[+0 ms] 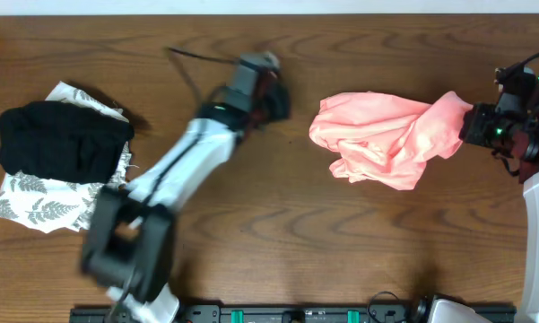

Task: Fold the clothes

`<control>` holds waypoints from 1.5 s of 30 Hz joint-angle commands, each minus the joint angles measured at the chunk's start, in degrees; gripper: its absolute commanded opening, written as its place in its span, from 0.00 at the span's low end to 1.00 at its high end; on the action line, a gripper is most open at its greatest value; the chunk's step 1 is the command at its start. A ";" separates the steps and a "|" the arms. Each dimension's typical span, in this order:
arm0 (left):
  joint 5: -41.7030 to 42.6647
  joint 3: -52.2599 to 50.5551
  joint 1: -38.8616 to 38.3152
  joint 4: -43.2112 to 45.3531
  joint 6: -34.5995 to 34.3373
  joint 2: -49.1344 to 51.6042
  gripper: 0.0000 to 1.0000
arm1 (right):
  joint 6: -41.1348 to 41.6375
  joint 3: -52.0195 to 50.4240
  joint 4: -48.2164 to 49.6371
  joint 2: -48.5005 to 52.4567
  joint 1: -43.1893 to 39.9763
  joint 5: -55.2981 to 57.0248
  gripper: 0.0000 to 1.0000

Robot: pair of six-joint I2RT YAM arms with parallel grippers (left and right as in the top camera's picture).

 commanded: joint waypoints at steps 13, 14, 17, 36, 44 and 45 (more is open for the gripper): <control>3.72 2.16 -6.45 -0.57 -4.17 -0.92 0.46 | -2.99 0.44 -0.22 0.22 0.35 -2.23 0.01; 4.72 2.16 -7.65 0.50 -5.55 1.46 0.53 | -2.99 0.44 -0.24 0.22 0.35 -2.23 0.01; 7.23 2.16 -10.88 3.63 -11.34 8.61 0.64 | -2.97 0.44 -0.22 0.22 0.35 -2.23 0.01; 4.39 3.15 -12.28 15.39 -7.30 19.67 0.06 | -2.95 0.44 -0.20 0.22 0.35 -2.23 0.01; 4.63 7.08 -8.22 3.08 -2.21 14.88 0.06 | -2.95 0.44 -0.22 0.22 0.35 -2.23 0.01; 5.03 7.08 -8.24 1.42 -2.84 14.51 0.12 | -2.95 0.44 -0.22 0.22 0.35 -2.23 0.01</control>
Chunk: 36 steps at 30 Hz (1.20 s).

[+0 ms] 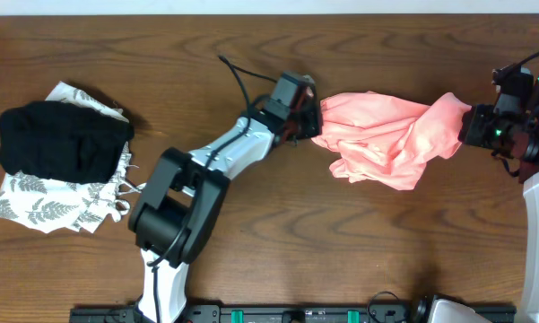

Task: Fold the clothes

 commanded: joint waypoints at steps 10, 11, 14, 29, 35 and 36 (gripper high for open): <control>-0.92 1.51 -6.27 -3.28 -8.13 0.04 0.57 | -0.85 0.44 -0.04 0.22 0.35 -0.61 0.01; -0.92 1.51 -6.67 -2.38 -8.13 0.70 0.59 | -0.83 0.44 -0.02 0.22 0.35 -0.63 0.01; -1.14 1.51 -7.06 0.11 -8.15 2.84 0.63 | -0.61 0.44 -0.07 0.22 0.35 -0.66 0.01; -2.16 4.46 -1.66 6.25 -0.72 4.17 0.06 | -0.46 0.44 -0.50 0.22 0.35 -1.62 0.01; -5.38 6.78 1.90 -2.08 6.60 -4.90 0.06 | -0.46 0.44 -1.09 0.22 0.35 -1.44 0.01; -6.32 7.26 2.36 -3.58 7.96 -6.67 0.06 | -0.46 0.44 -1.38 0.22 0.35 -1.44 0.01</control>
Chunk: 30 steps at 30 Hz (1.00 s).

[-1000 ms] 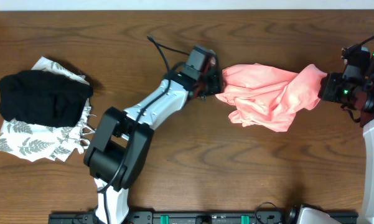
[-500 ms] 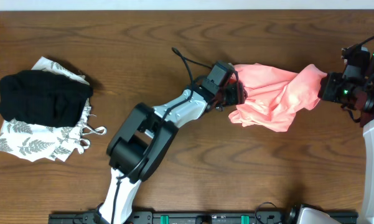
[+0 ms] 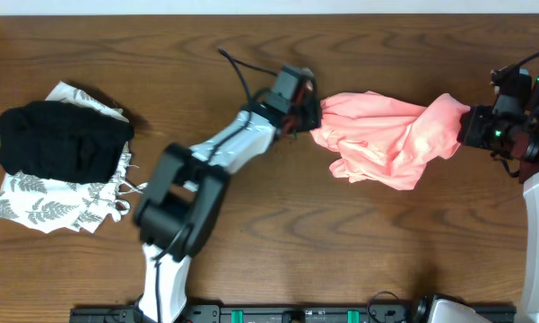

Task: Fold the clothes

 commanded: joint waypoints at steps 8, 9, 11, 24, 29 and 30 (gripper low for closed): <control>-7.67 5.66 2.12 -9.92 10.32 -19.98 0.06 | -0.48 0.44 -4.15 0.22 0.37 -0.44 0.01; -7.63 5.66 2.05 -10.60 10.23 -20.33 0.06 | -0.48 0.44 -4.52 0.22 0.37 -0.42 0.01; -7.56 5.55 1.55 -12.15 8.28 -20.11 0.08 | -0.48 0.44 -5.27 0.22 0.37 -0.35 0.01; 2.75 3.58 -5.14 -4.26 -6.78 1.44 0.85 | -0.42 0.44 -4.83 0.22 0.37 0.42 0.01; 2.58 3.58 -5.07 -2.47 -7.32 4.87 0.85 | -0.44 0.44 -4.81 0.22 0.37 0.42 0.01; 2.43 3.58 -5.07 -1.77 -7.32 5.09 0.85 | -0.44 0.44 -4.74 0.22 0.37 0.42 0.01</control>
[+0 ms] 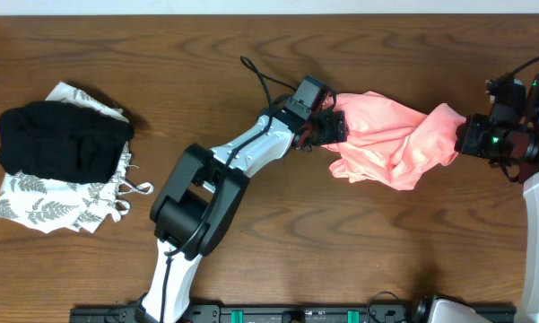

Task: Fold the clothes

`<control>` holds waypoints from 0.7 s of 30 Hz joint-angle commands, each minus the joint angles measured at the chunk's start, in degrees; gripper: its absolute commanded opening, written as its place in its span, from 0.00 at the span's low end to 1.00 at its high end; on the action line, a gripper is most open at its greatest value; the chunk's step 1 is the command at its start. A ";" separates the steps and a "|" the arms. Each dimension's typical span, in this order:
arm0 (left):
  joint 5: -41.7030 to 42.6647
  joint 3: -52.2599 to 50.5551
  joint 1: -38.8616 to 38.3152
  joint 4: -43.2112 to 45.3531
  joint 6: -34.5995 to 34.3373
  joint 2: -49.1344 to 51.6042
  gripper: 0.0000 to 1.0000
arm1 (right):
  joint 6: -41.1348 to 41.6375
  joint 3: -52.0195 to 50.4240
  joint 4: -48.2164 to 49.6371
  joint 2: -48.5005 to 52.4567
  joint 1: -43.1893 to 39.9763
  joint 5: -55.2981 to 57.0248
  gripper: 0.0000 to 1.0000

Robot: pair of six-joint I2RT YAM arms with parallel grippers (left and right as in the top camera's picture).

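A crumpled pink garment (390, 139) lies right of the table's middle in the overhead view. My left gripper (334, 127) is at its left edge, with fabric bunched between and over the fingers; it looks shut on the cloth. My right gripper (466, 136) is shut on the garment's right end, which is pulled into a point and lifted a little.
At the far left a folded black garment (63, 139) rests on a white leaf-print cloth (45, 202) with thin straps. A black rail (287, 314) runs along the front edge. The wooden table (278, 233) is bare in front of the pink garment.
My left gripper has moved right, further into the pink garment's left edge, and that edge has shifted right with it. The right gripper has dropped slightly, still holding the right end.
My left arm was blurred in motion with its gripper apart from the pink garment, while the right gripper held the garment's right end. Then the left gripper stood at the garment's left edge and stayed there. Now it is in the fabric, and the cloth is bunched shorter.
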 commanded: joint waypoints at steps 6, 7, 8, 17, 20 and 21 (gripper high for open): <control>-0.57 0.42 0.52 5.31 0.00 0.50 0.47 | -0.46 0.44 0.24 0.22 0.35 0.15 0.01; -0.55 0.44 0.57 5.35 0.00 0.50 0.29 | -0.46 0.44 0.24 0.22 0.35 0.15 0.01; -0.42 0.44 0.59 5.31 0.00 0.48 0.19 | -0.44 0.44 0.26 0.22 0.35 0.15 0.01; -0.96 3.13 1.38 -2.86 6.62 -2.40 0.06 | -0.42 0.44 0.28 0.22 0.35 0.15 0.01; -4.61 5.81 2.62 -10.19 9.90 -6.99 0.06 | -0.42 0.44 0.28 0.22 0.35 0.15 0.01; -6.14 7.13 3.19 -13.27 11.58 -9.51 0.06 | -0.42 0.44 0.28 0.22 0.35 0.15 0.01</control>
